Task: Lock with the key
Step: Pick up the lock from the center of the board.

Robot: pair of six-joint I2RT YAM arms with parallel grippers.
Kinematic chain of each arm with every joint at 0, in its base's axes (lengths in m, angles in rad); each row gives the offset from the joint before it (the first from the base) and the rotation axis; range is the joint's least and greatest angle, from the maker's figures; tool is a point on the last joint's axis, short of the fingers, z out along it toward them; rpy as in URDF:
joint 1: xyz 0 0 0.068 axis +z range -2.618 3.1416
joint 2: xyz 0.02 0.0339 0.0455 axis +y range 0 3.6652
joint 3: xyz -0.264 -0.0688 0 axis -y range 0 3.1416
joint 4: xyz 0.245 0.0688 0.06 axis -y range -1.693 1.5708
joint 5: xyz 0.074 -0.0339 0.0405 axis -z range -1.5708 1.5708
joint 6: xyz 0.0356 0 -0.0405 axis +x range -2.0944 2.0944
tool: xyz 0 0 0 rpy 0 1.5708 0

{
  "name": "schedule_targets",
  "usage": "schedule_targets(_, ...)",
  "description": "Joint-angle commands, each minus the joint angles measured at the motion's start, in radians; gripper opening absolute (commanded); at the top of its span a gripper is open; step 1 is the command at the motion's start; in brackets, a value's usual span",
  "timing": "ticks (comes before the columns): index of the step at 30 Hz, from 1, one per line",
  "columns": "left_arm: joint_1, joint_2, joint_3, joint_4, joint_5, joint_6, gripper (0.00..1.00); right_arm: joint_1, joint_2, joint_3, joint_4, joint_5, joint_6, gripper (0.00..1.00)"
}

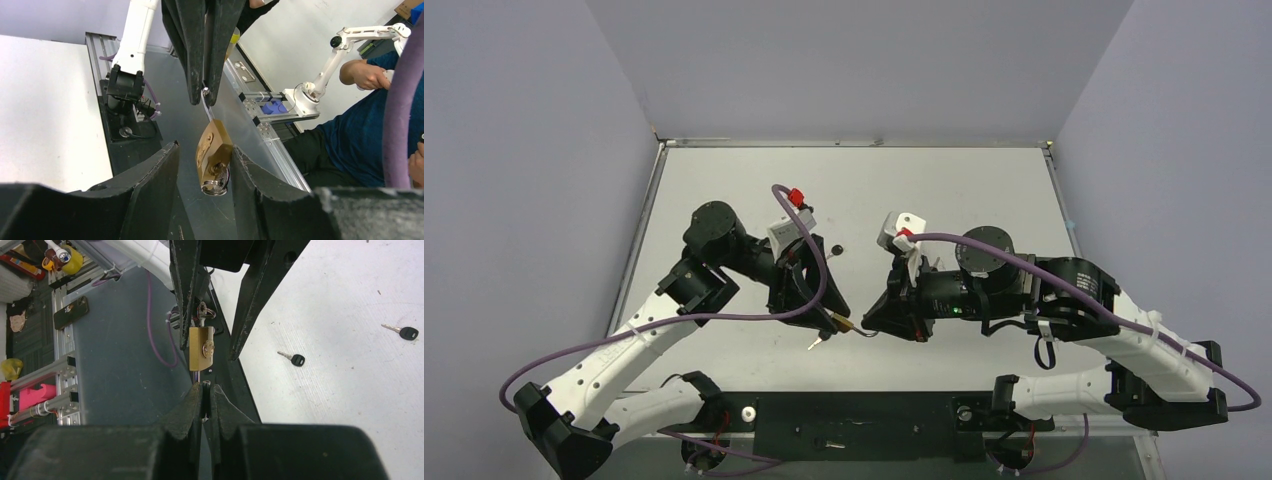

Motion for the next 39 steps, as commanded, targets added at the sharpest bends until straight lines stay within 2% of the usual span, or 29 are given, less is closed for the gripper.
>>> schedule_targets(1,-0.012,-0.004,0.050,-0.132,-0.017,0.126,0.37,0.003,-0.002,0.058,0.039,0.032,0.021,0.00)
schedule_targets(9,-0.026,-0.010,0.045,-0.128,-0.049,0.132,0.33,0.003,0.011,0.053,0.040,0.041,0.026,0.00)
schedule_targets(18,-0.031,-0.039,0.029,-0.058,-0.064,0.081,0.32,-0.008,0.013,0.043,0.046,0.093,0.036,0.00)
schedule_targets(25,-0.035,-0.050,0.021,-0.065,-0.076,0.081,0.25,-0.030,0.010,0.047,0.049,0.104,0.042,0.00)
schedule_targets(27,-0.036,-0.048,0.020,-0.066,-0.082,0.081,0.19,-0.030,0.013,0.044,0.049,0.106,0.043,0.00)
schedule_targets(30,-0.035,-0.047,0.010,-0.072,-0.100,0.080,0.01,-0.033,0.013,0.041,0.049,0.117,0.041,0.00)
schedule_targets(33,-0.035,-0.050,0.003,-0.078,-0.157,0.076,0.00,-0.032,0.014,0.040,0.042,0.167,0.033,0.00)
schedule_targets(34,-0.032,-0.049,0.005,-0.084,-0.209,0.072,0.00,-0.032,0.016,0.041,0.041,0.183,0.025,0.04)
schedule_targets(35,-0.029,-0.047,0.004,-0.078,-0.234,0.048,0.00,-0.031,0.015,0.041,0.039,0.220,0.019,0.19)
schedule_targets(36,-0.025,-0.042,0.001,-0.060,-0.287,0.024,0.00,-0.030,0.010,0.040,0.040,0.239,0.005,0.29)
schedule_targets(37,-0.018,-0.037,0.000,-0.050,-0.307,-0.025,0.00,-0.030,0.005,0.038,0.050,0.316,-0.008,0.46)
schedule_targets(38,-0.003,-0.030,-0.007,-0.015,-0.333,-0.058,0.00,-0.031,-0.014,0.025,0.059,0.352,-0.023,0.53)
schedule_targets(39,0.006,-0.029,-0.009,-0.003,-0.349,-0.123,0.00,-0.032,-0.026,0.013,0.087,0.413,-0.029,0.65)
